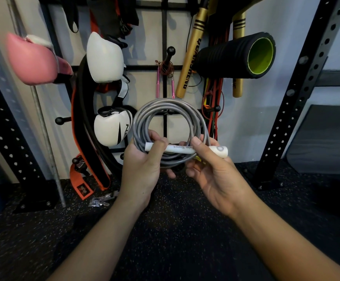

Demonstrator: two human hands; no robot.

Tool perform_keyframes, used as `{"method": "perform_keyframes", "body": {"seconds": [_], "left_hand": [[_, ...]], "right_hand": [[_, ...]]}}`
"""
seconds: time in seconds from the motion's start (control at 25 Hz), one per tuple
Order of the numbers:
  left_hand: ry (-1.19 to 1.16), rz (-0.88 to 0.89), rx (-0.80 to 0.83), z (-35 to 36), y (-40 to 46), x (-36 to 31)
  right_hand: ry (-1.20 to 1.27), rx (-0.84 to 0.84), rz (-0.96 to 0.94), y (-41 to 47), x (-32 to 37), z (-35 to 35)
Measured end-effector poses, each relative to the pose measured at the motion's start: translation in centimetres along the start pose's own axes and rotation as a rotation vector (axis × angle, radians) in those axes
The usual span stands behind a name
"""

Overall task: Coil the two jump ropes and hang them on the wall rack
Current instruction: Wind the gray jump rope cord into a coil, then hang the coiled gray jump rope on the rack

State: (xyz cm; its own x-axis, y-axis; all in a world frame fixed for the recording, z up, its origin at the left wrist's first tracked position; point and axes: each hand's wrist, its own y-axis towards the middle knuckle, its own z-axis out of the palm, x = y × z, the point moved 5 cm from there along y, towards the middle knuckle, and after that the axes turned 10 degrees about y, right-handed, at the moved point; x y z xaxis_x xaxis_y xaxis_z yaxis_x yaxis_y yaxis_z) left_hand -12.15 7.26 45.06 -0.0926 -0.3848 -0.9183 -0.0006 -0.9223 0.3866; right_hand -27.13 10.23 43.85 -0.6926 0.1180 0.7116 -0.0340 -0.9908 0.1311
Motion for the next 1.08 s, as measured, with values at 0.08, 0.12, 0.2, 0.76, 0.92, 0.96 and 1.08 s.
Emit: {"method": "perform_keyframes", "body": {"seconds": [0.08, 0.12, 0.2, 0.76, 0.92, 0.96, 1.08], "left_hand": [[-0.01, 0.003, 0.004, 0.0, -0.1, 0.2], [-0.017, -0.001, 0.006, -0.1, -0.1, 0.3], [-0.031, -0.017, 0.016, -0.4, 0.2, 0.6], [0.552, 0.022, 0.402, -3.0, 2.7, -1.7], [0.568, 0.022, 0.429, -2.8, 2.8, -1.9], [0.567, 0.023, 0.438, -2.7, 2.8, -2.0], [0.583, 0.018, 0.479, -2.5, 2.7, -2.0]], "right_hand": [[-0.054, 0.005, -0.015, 0.2, 0.4, -0.1], [-0.084, 0.005, -0.02, 0.1, 0.6, -0.2], [-0.141, 0.009, -0.018, 0.1, 0.8, -0.3], [-0.993, 0.027, 0.11, 0.2, 1.9, -0.8], [-1.06, -0.008, -0.181, 0.5, 3.4, 0.1], [-1.107, -0.006, -0.235, 0.5, 3.5, 0.3], [-1.173, 0.002, -0.242, 0.8, 3.8, 0.1]]}}
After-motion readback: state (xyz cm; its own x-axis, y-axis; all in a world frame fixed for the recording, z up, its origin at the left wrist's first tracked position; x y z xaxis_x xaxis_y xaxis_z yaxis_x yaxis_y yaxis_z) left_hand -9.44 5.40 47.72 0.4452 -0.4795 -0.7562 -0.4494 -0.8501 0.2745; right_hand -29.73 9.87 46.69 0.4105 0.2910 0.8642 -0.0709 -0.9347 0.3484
